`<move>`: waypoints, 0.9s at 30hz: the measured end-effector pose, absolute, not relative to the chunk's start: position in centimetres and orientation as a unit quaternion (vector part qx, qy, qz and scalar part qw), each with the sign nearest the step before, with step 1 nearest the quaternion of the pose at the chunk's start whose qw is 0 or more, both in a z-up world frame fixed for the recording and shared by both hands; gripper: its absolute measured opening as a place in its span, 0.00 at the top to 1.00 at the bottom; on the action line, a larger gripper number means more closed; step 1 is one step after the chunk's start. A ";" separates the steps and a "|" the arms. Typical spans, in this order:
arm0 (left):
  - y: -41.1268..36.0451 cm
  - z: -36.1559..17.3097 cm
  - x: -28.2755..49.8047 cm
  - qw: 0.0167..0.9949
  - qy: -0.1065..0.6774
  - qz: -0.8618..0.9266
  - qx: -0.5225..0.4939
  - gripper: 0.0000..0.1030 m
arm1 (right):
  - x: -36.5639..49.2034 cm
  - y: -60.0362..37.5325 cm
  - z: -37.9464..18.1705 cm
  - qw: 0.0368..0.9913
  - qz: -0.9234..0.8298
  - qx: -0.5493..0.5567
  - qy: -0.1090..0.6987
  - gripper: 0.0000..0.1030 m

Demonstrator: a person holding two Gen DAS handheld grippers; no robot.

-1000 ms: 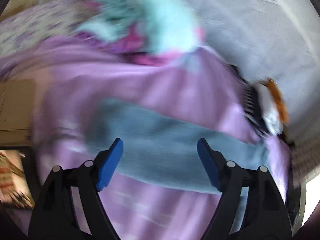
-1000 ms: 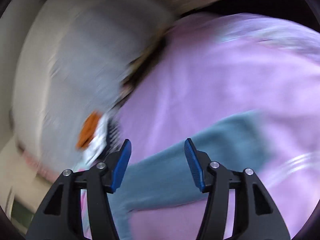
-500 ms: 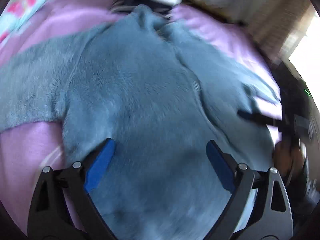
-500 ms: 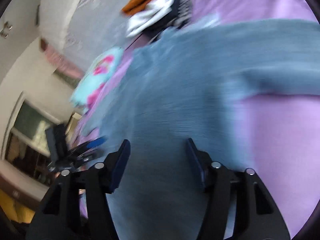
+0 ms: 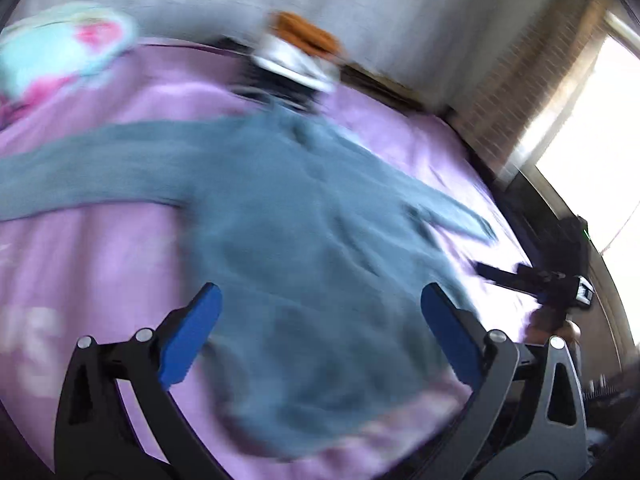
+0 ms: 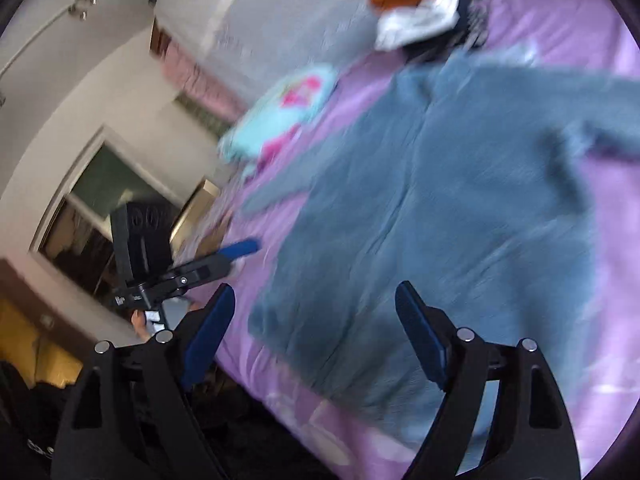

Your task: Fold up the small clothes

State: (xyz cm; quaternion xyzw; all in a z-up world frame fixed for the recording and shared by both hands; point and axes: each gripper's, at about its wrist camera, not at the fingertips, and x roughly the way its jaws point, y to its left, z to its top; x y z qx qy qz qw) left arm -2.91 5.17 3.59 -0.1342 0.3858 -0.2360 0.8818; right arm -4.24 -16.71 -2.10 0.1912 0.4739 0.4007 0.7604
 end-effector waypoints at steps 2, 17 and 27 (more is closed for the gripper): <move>2.2 1.7 -2.9 0.870 0.404 -0.259 -0.112 0.02 | -4.3 -19.0 -5.2 0.750 0.386 0.204 0.497 0.29; 0.9 5.3 3.1 0.913 0.346 -0.213 0.035 0.02 | 7.0 -20.5 2.5 0.835 0.319 0.110 0.434 0.23; 2.9 -0.2 27.2 0.851 0.478 -0.185 -0.119 0.02 | 27.0 -16.5 -5.3 0.754 0.304 0.289 0.505 0.41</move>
